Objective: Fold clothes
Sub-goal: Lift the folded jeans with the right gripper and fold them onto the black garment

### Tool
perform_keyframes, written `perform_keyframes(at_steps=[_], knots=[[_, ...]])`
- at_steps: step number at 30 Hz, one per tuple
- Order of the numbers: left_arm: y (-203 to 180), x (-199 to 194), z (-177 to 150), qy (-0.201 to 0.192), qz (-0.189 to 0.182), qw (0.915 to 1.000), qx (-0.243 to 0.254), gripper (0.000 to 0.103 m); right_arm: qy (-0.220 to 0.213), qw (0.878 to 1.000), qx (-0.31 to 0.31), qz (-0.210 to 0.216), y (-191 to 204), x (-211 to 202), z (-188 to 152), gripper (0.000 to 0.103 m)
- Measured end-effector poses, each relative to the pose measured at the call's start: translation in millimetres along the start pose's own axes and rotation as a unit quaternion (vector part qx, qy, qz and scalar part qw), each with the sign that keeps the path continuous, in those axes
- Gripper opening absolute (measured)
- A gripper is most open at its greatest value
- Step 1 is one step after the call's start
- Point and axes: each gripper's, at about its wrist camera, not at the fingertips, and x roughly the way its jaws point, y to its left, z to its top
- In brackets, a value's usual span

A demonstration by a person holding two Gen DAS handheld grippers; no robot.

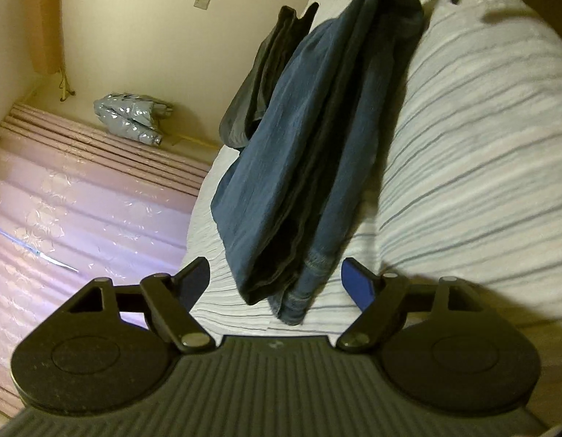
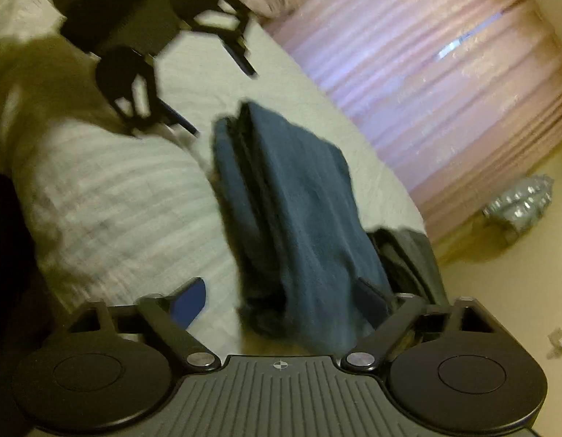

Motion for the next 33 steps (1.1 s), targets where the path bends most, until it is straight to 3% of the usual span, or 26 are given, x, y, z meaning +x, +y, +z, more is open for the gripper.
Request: perform_keyframes(at_steps=[7, 10, 14, 15, 17, 22, 23, 24, 27, 33], knots=[[-3, 21, -6, -0.005, -0.002, 0.9992, 0.039, 0.077, 0.046, 0.999, 0.000, -0.003, -2, 39, 9, 0.087], [-2, 36, -8, -0.004, -0.006, 0.9989, 0.047, 0.077, 0.059, 0.998, 0.001, 0.003, -6, 53, 16, 0.066], [-4, 53, -11, -0.011, -0.008, 0.9966, 0.081, 0.079, 0.082, 0.995, -0.051, -0.006, 2, 84, 17, 0.062], [-5, 55, -11, -0.014, -0.005, 0.9955, 0.093, 0.080, 0.081, 0.996, -0.049, -0.002, -2, 87, 17, 0.050], [-6, 61, -12, -0.017, -0.004, 0.9937, 0.110, 0.081, 0.074, 0.997, -0.036, 0.005, -12, 87, 16, 0.038], [-8, 75, -11, -0.019, 0.010, 0.9877, 0.155, 0.081, 0.051, 0.998, 0.017, 0.018, -43, 66, 18, 0.032], [-8, 77, -10, -0.019, 0.012, 0.9866, 0.162, 0.079, 0.049, 0.998, 0.020, 0.020, -47, 63, 21, 0.032], [-8, 80, -9, -0.018, 0.014, 0.9855, 0.168, 0.065, 0.048, 0.998, 0.023, 0.021, -50, 60, 23, 0.032], [-6, 78, -6, -0.006, -0.002, 0.9847, 0.174, 0.040, 0.045, 0.998, 0.016, 0.028, -51, 53, 25, 0.031], [-2, 22, 11, -0.023, -0.019, 0.9903, 0.136, 0.028, 0.044, 0.999, 0.008, 0.026, -44, 24, 13, 0.030]])
